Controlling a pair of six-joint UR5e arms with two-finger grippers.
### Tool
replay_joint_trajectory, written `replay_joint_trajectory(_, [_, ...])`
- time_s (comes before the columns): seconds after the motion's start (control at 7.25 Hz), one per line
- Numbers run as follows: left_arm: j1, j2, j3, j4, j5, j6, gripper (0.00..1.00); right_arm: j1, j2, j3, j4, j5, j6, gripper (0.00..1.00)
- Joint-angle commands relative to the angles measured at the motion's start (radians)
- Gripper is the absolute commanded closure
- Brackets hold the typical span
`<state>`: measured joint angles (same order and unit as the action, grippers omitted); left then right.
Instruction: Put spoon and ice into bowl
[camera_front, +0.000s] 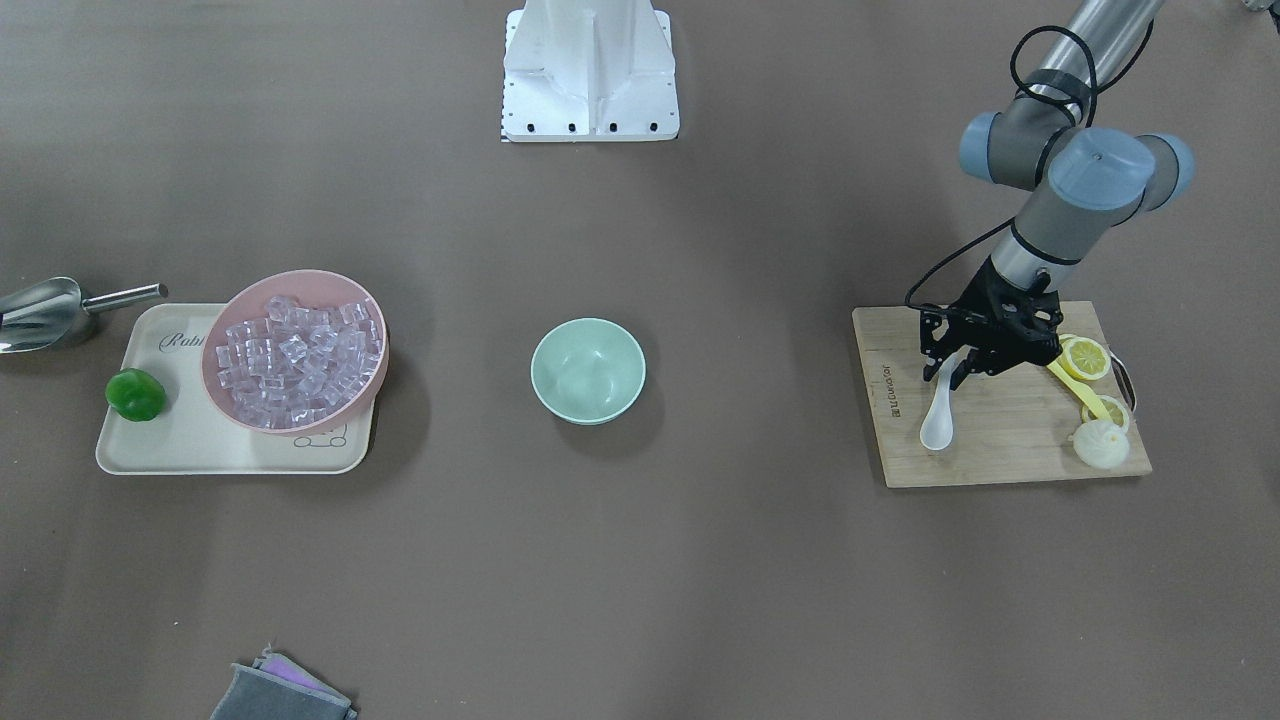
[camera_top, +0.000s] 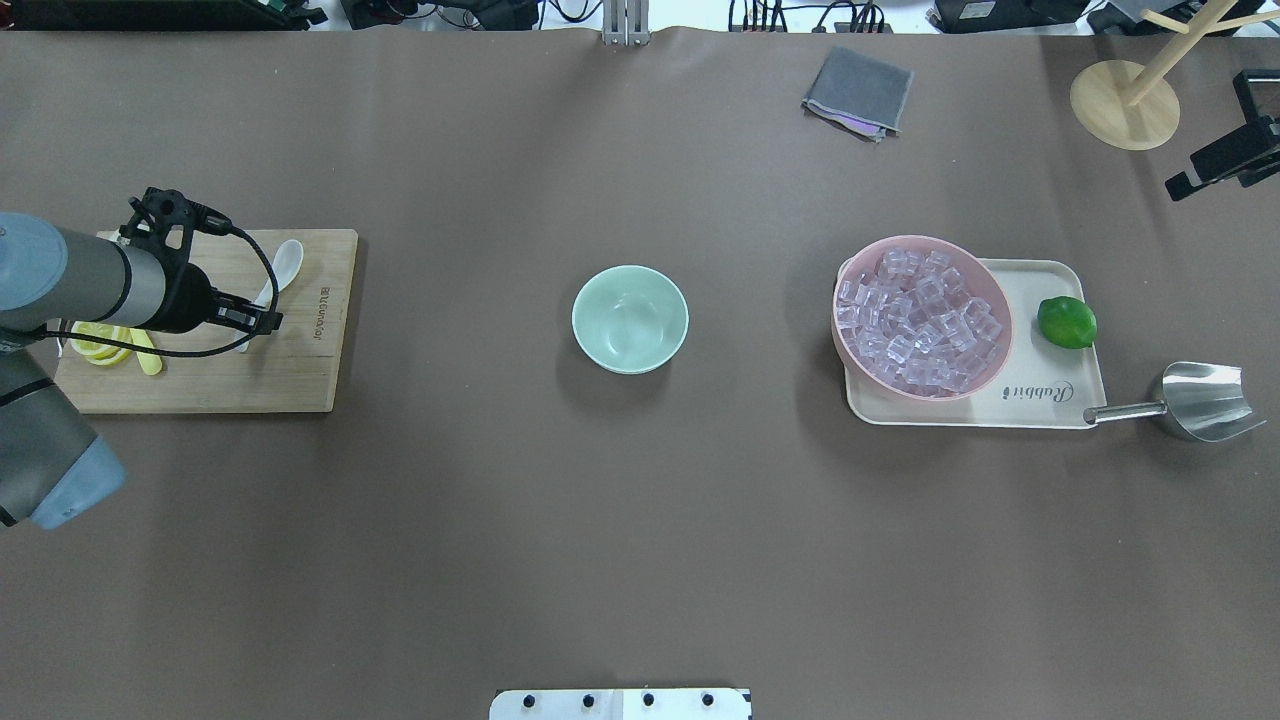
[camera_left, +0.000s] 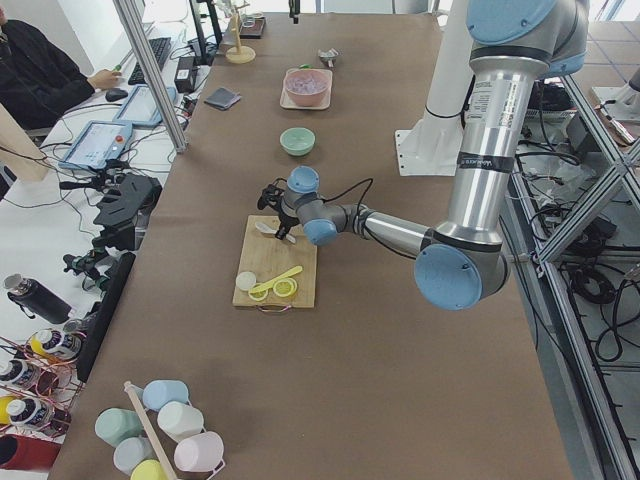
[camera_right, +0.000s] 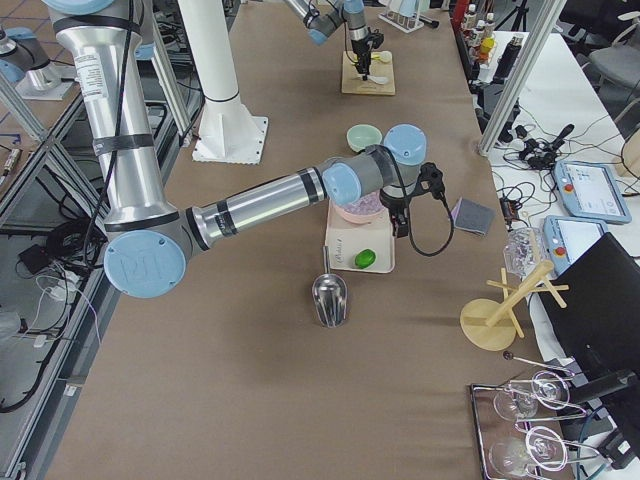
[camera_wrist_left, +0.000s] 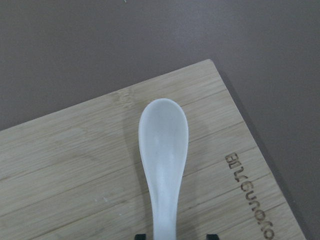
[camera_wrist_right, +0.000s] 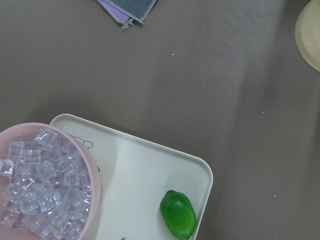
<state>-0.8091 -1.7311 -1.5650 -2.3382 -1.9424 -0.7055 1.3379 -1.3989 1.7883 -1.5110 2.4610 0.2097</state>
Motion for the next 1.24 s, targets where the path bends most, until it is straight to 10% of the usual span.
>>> replay_joint_trajectory(0.0, [-0.001,0.001,-0.006,0.005,-0.022,0.000,1.00,0.000,0.000,0.000,0.000,0.000,0.005,0.00])
replay_joint_trajectory(0.41, [-0.114,-0.022,-0.030,0.010,-0.226,-0.003,1.00,0.000,0.015,0.003,0.000,-0.002,0.031,0.00])
replay_joint_trajectory(1.1, [-0.113,-0.274,-0.035,0.165,-0.224,-0.314,1.00,-0.335,0.064,0.195,0.027,-0.225,0.329,0.00])
